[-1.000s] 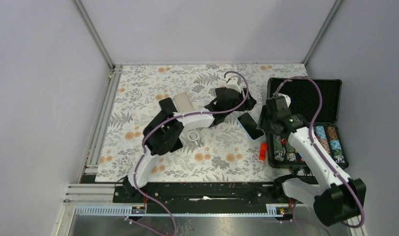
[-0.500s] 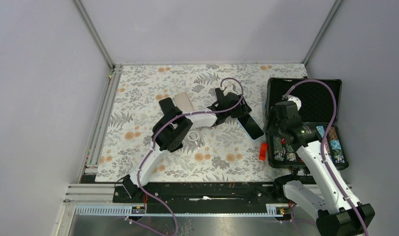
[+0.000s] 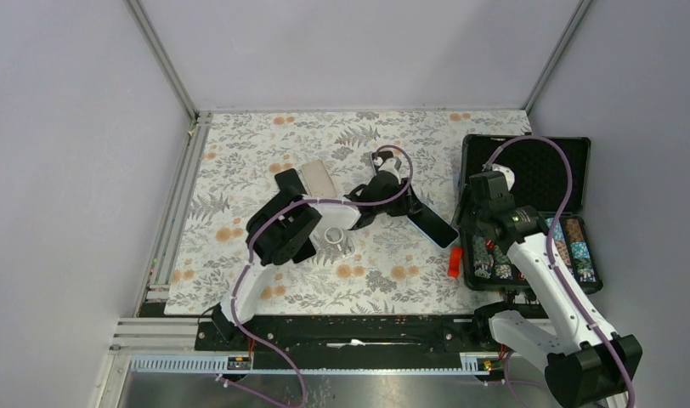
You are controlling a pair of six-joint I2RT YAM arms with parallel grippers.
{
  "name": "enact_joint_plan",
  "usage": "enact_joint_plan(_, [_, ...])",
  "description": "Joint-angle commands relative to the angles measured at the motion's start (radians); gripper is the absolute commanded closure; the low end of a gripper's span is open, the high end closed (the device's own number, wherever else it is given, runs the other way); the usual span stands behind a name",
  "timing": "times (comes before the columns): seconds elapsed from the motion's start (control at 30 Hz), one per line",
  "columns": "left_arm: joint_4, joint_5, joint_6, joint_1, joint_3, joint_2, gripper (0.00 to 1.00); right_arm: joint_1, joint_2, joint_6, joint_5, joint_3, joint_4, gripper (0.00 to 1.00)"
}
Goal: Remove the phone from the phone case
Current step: Pick up the phone at the center of the board.
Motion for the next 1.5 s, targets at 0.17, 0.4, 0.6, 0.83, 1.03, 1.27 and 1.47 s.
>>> enact_joint_plan(0.17, [0.147, 0.151, 0.045, -0.076, -0.246, -0.157, 0.58, -0.004, 0.127, -0.096, -0.116, -0.021, 0.115, 0.34])
enact_joint_plan(0.4, [0.186, -0.024, 0.101, -0.096, -0.491, -0.354, 0.61, -0.002, 0.301, -0.086, -0.164, -0.016, 0.206, 0.23])
enact_joint_plan(0.6, [0.189, -0.055, 0.311, -0.136, -0.56, -0.448, 0.49, -0.002, 0.371, -0.048, -0.152, 0.034, 0.224, 0.29])
enact_joint_plan(0.83, [-0.064, -0.096, 0.654, -0.117, -0.335, -0.443, 0.08, -0.008, 0.315, -0.011, -0.066, 0.036, 0.194, 0.28])
enact_joint_plan(1.03, [-0.119, -0.043, 0.52, -0.027, -0.24, -0.395, 0.19, -0.01, 0.435, -0.018, -0.067, 0.113, 0.207, 0.41])
enact_joint_plan(1.27, [0.012, -0.069, 0.484, -0.024, -0.389, -0.472, 0.19, 0.031, 0.738, -0.059, -0.025, 0.279, 0.165, 0.55])
enact_joint_plan(1.47, [0.116, -0.073, 0.491, -0.011, -0.525, -0.563, 0.12, 0.089, 0.877, -0.09, 0.077, 0.364, 0.102, 0.54])
